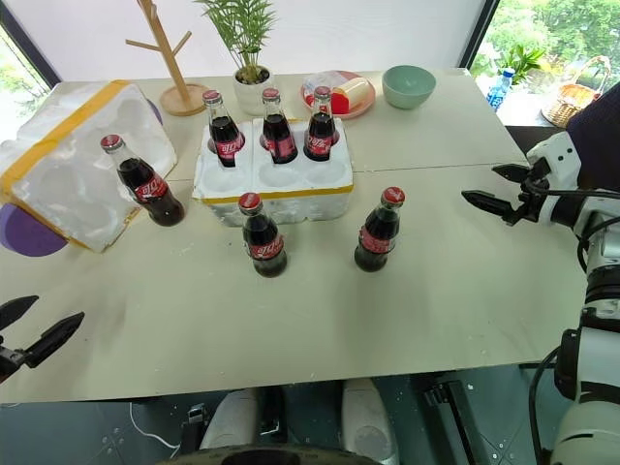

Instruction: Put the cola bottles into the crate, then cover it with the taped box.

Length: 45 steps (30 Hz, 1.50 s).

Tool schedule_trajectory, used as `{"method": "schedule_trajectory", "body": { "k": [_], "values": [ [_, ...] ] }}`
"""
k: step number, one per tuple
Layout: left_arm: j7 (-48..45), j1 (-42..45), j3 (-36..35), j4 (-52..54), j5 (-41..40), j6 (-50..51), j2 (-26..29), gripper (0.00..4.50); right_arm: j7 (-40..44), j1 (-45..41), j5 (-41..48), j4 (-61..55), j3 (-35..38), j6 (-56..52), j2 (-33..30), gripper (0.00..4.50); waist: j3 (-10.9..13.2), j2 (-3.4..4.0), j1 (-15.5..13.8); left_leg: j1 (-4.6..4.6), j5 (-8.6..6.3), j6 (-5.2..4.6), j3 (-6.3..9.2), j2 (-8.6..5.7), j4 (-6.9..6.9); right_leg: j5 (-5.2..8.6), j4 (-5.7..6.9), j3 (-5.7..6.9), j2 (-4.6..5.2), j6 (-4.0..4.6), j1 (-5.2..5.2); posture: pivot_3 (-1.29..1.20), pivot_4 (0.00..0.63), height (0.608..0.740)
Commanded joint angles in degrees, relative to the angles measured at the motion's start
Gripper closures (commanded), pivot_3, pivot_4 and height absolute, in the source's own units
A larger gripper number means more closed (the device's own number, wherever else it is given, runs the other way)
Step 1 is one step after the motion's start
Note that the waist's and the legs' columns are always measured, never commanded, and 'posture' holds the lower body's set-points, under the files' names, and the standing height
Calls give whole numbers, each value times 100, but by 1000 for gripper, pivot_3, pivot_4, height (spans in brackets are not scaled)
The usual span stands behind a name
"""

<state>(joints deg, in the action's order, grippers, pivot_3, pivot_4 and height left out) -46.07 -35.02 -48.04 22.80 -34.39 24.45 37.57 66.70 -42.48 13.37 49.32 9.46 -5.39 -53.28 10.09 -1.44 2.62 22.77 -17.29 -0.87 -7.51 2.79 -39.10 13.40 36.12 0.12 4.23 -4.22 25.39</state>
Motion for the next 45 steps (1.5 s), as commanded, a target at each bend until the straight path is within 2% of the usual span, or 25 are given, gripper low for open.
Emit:
{"method": "schedule_trajectory", "body": {
  "k": [1,18,23,27,30,33,36,40,45],
  "values": [
    [-12,51,-139,82,-9,-124,24,49,-1,-149,5,21,125,115,-91,0,0,0,0,0,0,0,0,0,0,0,0,0,0,0,0,0,150,740],
    [33,218,-158,107,-276,211,49,49,89,-148,82,99,171,15,-30,0,0,0,-1,0,6,-10,0,-1,0,0,1,1,1,0,-1,0,150,740],
    [329,626,33,478,-454,364,72,49,395,-212,214,-219,190,-313,-156,0,0,0,-11,0,6,-10,1,-2,0,0,1,2,3,0,-3,0,150,740],
    [672,1232,467,617,-424,579,182,49,1375,-256,696,-1034,215,-1287,-545,0,4,40,-23,1,7,-11,0,-12,-1,-1,3,3,13,-2,-6,0,150,740],
    [1129,2259,1032,247,-230,680,263,49,2114,-435,1224,-2007,146,-2266,-919,0,2,63,-54,2,8,-13,0,-16,-1,-2,4,8,15,-3,-5,0,150,740],
    [1382,3103,1571,-135,51,641,271,49,2429,-500,1592,-2767,98,-2902,-1112,0,-2,66,-54,-4,9,-13,4,-12,-2,-3,9,11,4,-6,-13,0,150,740],
    [1607,3820,2033,-569,385,542,233,49,2572,-425,2007,-3482,130,-3437,-1233,0,-5,60,-33,-6,7,-17,2,-7,-2,-4,4,11,-8,-8,-17,0,150,740],
    [1692,4595,2518,-1267,778,313,198,49,2358,-432,2290,-4031,183,-3845,-1147,0,-5,60,-41,-3,7,-18,0,-7,-2,-12,7,11,-18,-21,-12,0,150,740],
    [1800,5121,2794,-1835,1069,120,65,49,2062,-318,2445,-4340,265,-3991,-1055,0,-5,60,-42,-1,7,-18,-3,-7,-3,-14,6,10,-19,-25,-11,0,150,740]
  ]
}}
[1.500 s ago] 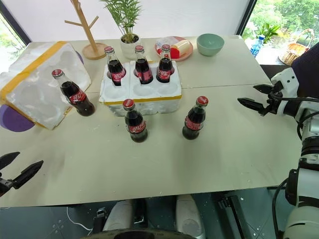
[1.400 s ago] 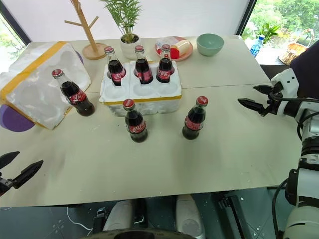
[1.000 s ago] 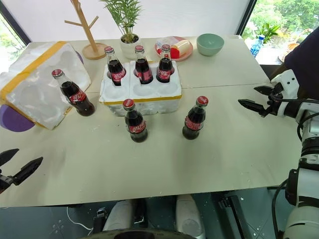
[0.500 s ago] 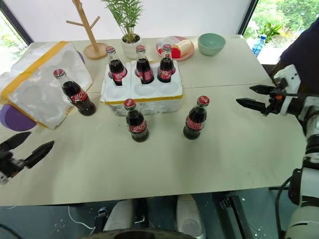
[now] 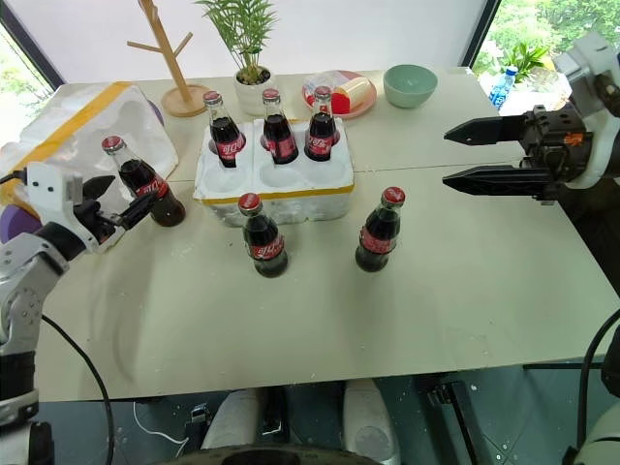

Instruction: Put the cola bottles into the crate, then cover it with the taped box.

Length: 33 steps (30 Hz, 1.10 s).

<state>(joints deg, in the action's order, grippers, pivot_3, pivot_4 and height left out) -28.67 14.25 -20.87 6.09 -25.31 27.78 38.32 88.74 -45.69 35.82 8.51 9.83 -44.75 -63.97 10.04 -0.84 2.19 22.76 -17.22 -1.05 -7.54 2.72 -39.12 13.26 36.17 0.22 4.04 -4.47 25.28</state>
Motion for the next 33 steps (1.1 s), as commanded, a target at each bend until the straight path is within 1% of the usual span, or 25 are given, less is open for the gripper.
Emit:
{"method": "schedule_trajectory", "body": {
  "k": [1,12,15,16,17,21,25,27,30,33],
  "values": [
    [68,263,129,-267,215,-239,-46,49,-187,27,250,-326,246,-92,26,0,0,0,-5,1,0,0,0,0,0,0,0,0,0,0,1,0,150,740],
    [21,1098,722,-1644,744,-756,-419,49,-526,94,683,-818,288,-352,74,0,0,-1,-156,2,2,1,-1,0,-5,-3,4,0,-6,-5,1,0,150,740],
    [-102,1195,714,-1829,786,-921,-401,805,-614,148,780,-964,288,-382,86,0,-1,-2,-155,3,3,2,0,0,-6,-3,4,0,-6,-6,1,0,150,740],
    [-151,1200,693,-1824,769,-931,-365,1325,-639,169,805,-996,291,-389,86,0,-1,-2,-154,4,3,2,0,0,-6,-3,4,0,-6,-6,1,0,150,740],
    [-209,1201,663,-1803,727,-908,-334,1737,-662,186,828,-1018,295,-395,84,0,-1,-2,-152,5,3,2,0,0,-6,-4,3,0,-6,-6,2,0,150,740],
    [-729,1070,522,-1271,274,-588,-153,1739,-741,265,904,-1048,318,-403,68,0,0,-3,-149,8,3,2,1,1,-6,-4,4,0,-6,-8,5,0,150,740],
    [-1253,951,363,-573,-254,-128,172,1739,-819,327,899,-1043,320,-358,78,0,7,-14,-146,30,4,4,3,1,-10,-5,2,2,-5,-9,20,0,150,740],
    [-1528,958,214,-281,-586,220,448,1739,-865,337,893,-1026,325,-340,83,0,11,-21,-146,46,14,20,6,2,-13,-13,2,3,-6,-23,34,0,150,740],
    [-2067,1196,-71,36,-1465,1124,991,1739,-935,401,901,-1028,362,-326,79,0,14,-26,-142,55,15,22,7,5,-15,-14,2,4,-14,-25,43,0,150,740],
    [-2613,1648,47,-57,-1925,1691,1433,1739,-1010,516,912,-1078,413,-304,82,0,16,-28,-151,56,15,20,3,6,-16,-14,1,4,-21,-25,43,0,150,740]
  ]
}}
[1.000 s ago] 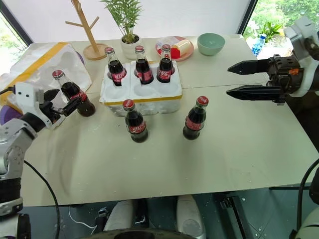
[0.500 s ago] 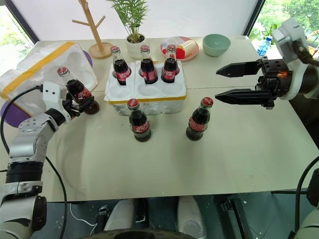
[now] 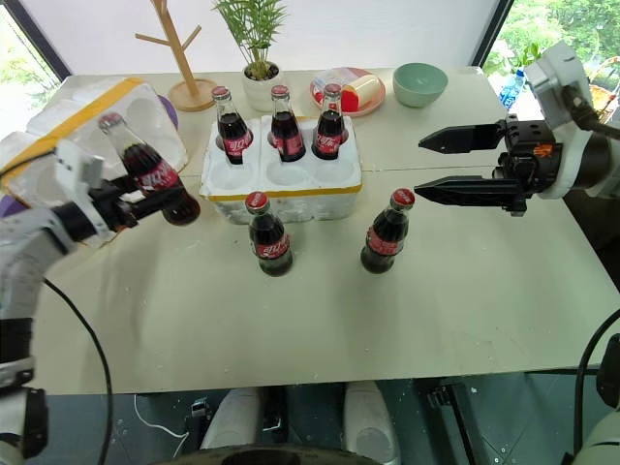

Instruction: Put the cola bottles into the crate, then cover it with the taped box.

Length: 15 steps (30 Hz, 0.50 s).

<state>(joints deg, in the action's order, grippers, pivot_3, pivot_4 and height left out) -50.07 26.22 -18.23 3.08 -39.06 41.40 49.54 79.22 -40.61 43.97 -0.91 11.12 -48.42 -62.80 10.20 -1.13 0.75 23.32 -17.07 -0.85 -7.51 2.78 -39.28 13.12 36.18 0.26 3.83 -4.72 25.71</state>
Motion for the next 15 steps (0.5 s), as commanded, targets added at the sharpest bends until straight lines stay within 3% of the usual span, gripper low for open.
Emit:
{"method": "schedule_trajectory", "body": {
  "k": [1,3,7,15],
  "values": [
    [-650,670,-75,135,-558,366,384,1739,-82,41,103,-154,298,70,-33,0,0,0,-17,0,0,-1,0,-1,0,0,1,0,0,0,0,0,150,740],
    [-869,1133,220,-149,-447,349,402,1739,-126,82,120,-179,318,71,-30,0,0,0,-31,0,0,-1,-2,-6,0,0,0,2,-5,0,-3,0,150,740],
    [-1205,2282,1011,-1191,195,-217,-95,1739,-304,101,79,-175,383,106,-22,0,0,0,-65,-3,1,-2,2,-14,-13,0,1,2,-16,0,-16,0,150,740],
    [-1631,3865,2028,-3099,1208,-1484,-1776,1739,-560,370,190,-390,670,-8,-81,0,1,-2,-134,19,-1,-4,-1,-3,-68,-7,1,1,-34,-13,-16,0,150,740]
  ]
}}
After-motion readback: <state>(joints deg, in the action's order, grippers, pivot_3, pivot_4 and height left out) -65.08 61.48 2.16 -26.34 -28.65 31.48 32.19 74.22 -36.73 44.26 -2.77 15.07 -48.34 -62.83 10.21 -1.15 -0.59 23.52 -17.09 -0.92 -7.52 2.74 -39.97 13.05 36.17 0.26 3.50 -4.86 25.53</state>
